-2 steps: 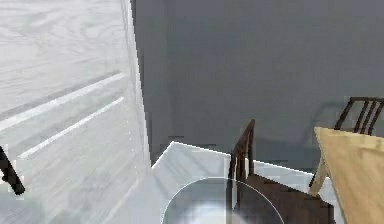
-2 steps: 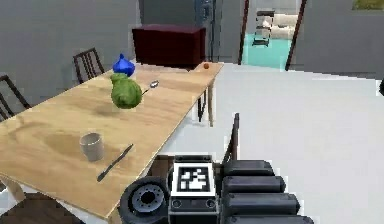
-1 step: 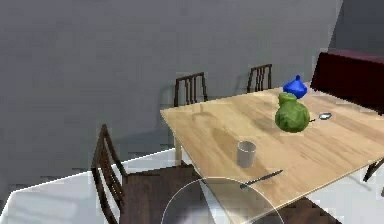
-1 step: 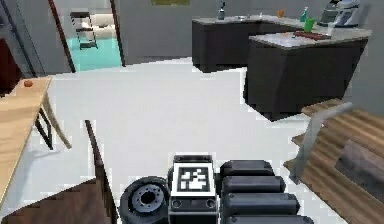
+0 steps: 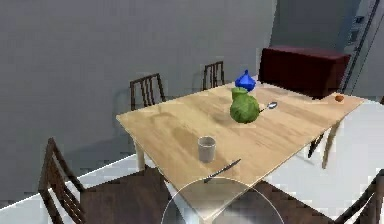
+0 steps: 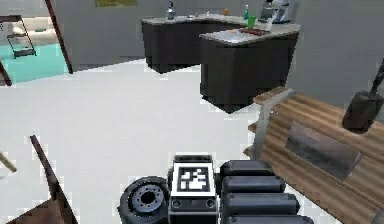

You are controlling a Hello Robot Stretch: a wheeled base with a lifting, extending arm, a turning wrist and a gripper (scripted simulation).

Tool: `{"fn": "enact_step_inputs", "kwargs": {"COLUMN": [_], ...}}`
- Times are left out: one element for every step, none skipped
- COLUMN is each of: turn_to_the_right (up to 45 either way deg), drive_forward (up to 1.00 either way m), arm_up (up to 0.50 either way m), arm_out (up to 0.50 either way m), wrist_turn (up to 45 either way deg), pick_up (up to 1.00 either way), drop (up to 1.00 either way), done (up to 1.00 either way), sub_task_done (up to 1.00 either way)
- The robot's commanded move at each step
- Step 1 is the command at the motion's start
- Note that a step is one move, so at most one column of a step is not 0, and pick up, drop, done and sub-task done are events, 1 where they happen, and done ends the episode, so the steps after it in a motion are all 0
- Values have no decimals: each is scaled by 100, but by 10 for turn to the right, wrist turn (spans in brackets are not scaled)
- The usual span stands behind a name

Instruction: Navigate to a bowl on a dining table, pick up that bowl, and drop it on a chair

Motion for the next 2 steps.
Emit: {"fn": "enact_step_inputs", "kwargs": {"turn_to_the_right": [-450, -30], "drive_forward": [0, 0], "arm_up": [0, 0], "arm_out": [0, 0], "wrist_turn": [0, 0], "pick_up": [0, 0], "drop": [0, 0], "done": [0, 0], "sub_task_done": [0, 0]}}
